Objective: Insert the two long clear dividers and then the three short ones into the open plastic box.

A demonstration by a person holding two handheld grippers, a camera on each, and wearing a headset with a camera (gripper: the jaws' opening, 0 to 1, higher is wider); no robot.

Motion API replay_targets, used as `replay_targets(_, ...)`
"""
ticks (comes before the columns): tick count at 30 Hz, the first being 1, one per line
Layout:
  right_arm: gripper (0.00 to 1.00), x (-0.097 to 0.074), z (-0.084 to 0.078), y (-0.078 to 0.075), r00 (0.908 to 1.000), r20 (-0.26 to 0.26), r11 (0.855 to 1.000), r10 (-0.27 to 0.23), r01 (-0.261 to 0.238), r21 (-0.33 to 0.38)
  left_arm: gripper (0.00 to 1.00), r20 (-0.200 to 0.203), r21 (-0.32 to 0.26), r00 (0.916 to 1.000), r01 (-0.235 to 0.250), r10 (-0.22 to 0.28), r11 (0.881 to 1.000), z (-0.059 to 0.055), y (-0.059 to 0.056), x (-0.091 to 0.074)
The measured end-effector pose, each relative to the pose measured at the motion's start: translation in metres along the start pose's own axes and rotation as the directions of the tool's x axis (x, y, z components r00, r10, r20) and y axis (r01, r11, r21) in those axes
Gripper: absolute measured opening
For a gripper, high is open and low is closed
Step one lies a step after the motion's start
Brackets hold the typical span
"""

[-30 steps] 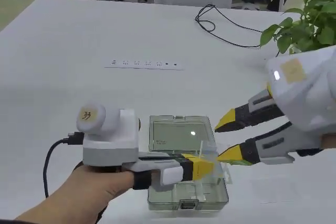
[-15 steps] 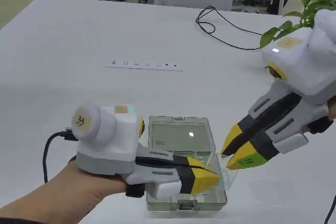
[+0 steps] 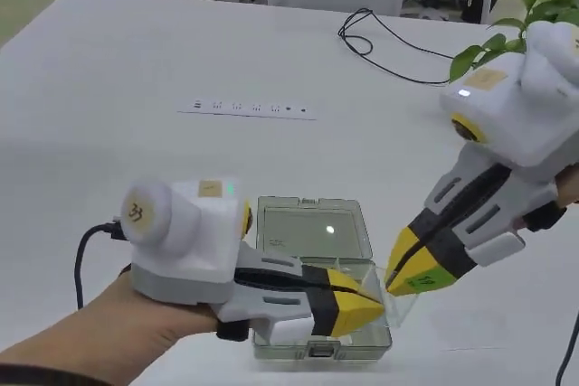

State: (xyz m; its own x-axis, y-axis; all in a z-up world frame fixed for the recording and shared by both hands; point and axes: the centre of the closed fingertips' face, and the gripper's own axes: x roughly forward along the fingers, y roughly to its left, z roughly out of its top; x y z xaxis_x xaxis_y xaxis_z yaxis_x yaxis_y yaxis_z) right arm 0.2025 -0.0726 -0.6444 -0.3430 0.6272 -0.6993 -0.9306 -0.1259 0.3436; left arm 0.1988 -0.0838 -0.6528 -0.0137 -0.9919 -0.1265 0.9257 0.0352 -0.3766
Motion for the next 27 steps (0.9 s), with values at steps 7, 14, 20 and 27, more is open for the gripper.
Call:
replay_targets(7, 0.03, 0.005, -0.001, 0.002, 0.9999, -0.010, 1.000, -0.005, 0.005, -0.010, 0.00, -0.018, 0.030, 0.9998, -0.010, 0.010, 1.000, -0.004, 0.001, 0.000)
replay_targets(14, 0.03, 0.007, 0.000, 0.001, 0.9999, -0.005, 1.000, -0.011, 0.011, -0.018, 0.00, -0.040, 0.041, 0.9990, -0.017, 0.019, 0.999, -0.010, 0.001, -0.001)
replay_targets(20, 0.03, 0.008, 0.000, 0.000, 0.9998, -0.009, 1.000, -0.019, 0.019, -0.025, 0.01, -0.042, 0.046, 0.9984, -0.035, 0.037, 0.998, -0.012, 0.001, -0.004)
replay_targets(27, 0.03, 0.008, 0.003, -0.004, 0.9989, 0.004, 0.999, -0.047, 0.047, -0.027, 0.09, -0.043, 0.031, 0.9962, -0.075, 0.076, 0.997, -0.016, 0.008, -0.013)
